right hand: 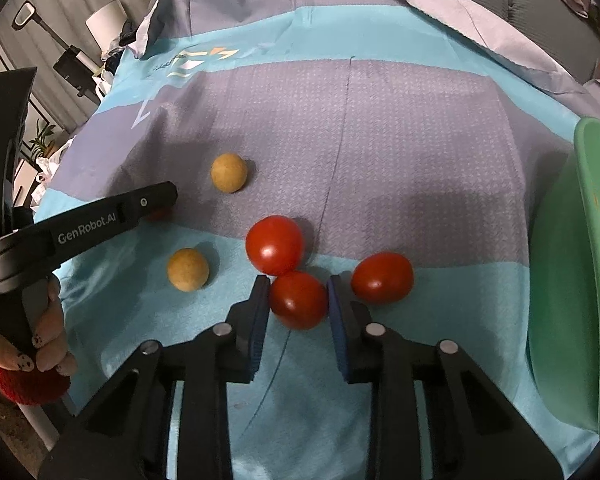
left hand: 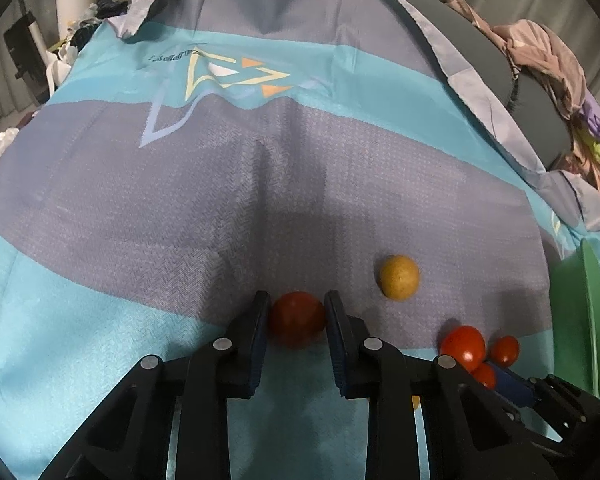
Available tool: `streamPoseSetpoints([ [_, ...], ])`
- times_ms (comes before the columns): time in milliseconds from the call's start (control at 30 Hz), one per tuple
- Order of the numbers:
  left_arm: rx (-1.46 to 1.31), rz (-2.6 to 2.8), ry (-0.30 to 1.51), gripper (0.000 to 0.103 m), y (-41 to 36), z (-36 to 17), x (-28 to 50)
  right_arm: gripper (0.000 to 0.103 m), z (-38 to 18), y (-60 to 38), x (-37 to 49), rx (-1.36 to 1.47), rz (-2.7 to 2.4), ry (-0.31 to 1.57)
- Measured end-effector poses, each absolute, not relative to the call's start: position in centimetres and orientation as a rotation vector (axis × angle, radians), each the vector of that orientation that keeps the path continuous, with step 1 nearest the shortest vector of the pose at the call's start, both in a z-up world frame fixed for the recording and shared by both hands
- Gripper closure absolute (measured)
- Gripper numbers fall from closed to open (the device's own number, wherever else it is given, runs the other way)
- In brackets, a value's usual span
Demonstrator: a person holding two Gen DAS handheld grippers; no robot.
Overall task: Organize fruits
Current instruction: 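Grasp a red tomato with the left tool while the right tool grasps another tomato, then carry both red tomatoes in both tools toward the green bowl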
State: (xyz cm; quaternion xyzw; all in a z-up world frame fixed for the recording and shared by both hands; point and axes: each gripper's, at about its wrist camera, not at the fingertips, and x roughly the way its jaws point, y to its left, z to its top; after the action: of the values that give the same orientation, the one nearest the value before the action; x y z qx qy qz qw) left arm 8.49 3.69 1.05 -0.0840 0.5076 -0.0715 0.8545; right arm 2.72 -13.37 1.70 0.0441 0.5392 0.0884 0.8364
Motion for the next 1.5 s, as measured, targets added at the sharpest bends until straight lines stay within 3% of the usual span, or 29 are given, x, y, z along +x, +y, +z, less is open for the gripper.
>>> streamPoseSetpoints([
  [1500, -0.056, -0.339, 0.919, 0.076, -1.3, 7.1, 2.8, 0.074, 8.6, -16.7, 0.0, 0.201, 0.189, 0.979],
])
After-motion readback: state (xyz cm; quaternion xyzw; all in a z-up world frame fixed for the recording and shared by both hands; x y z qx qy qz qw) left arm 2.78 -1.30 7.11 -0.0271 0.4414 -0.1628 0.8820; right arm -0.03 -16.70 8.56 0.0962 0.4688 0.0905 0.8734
